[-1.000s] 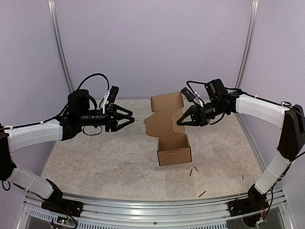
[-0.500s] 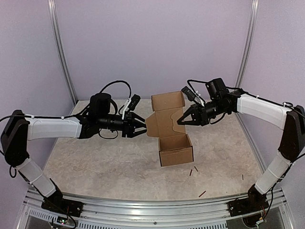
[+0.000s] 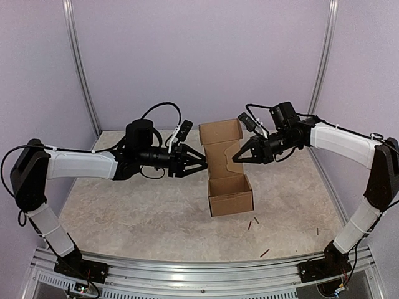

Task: Fold the paper box

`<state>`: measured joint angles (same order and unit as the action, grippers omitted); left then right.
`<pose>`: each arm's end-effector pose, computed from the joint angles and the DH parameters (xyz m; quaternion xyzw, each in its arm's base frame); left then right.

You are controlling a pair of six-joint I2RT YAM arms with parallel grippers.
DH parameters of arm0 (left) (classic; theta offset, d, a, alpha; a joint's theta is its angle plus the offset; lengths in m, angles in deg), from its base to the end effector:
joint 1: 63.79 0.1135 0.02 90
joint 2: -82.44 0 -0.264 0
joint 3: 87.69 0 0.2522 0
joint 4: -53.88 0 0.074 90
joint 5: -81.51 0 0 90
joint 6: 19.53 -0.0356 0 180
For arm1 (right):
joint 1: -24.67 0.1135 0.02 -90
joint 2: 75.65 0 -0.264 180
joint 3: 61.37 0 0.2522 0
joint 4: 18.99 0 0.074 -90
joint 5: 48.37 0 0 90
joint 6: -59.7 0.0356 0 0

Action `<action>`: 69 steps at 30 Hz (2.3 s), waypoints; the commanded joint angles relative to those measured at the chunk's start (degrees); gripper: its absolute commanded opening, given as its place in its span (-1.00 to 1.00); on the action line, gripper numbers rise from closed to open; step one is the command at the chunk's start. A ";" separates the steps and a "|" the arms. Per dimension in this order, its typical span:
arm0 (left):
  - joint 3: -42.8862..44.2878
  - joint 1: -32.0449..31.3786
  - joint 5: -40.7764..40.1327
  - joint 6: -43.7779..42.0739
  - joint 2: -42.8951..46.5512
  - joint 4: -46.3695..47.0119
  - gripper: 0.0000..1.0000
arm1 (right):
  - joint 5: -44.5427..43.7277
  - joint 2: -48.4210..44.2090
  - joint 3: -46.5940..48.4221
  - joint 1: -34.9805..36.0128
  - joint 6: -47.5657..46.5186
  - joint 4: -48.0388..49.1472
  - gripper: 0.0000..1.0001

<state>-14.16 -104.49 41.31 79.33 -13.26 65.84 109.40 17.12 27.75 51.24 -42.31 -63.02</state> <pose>0.2667 -0.2653 0.2638 0.4506 0.5951 -0.5371 0.3928 0.2923 0.1830 0.2965 -0.4457 0.6642 0.5537 0.2314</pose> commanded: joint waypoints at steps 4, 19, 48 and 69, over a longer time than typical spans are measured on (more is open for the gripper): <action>3.61 -1.83 2.46 3.21 -4.74 5.39 -0.40 | 1.93 -1.89 -0.74 0.11 -0.73 -0.93 -1.00; 5.57 -1.83 6.70 12.10 -11.32 17.84 -0.59 | 5.16 -2.15 -1.35 1.51 -1.84 -1.86 -0.93; 2.06 1.88 -3.27 -15.98 -6.59 -5.40 -1.00 | -22.05 0.68 20.07 -0.97 -30.19 -36.93 0.22; -6.95 3.57 -21.29 -24.50 0.12 -9.26 -0.04 | -42.88 4.41 23.91 5.15 -27.50 -23.73 0.29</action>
<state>-15.25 -100.84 27.00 54.37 -19.36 54.91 70.27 18.04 47.50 54.58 -68.43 -88.22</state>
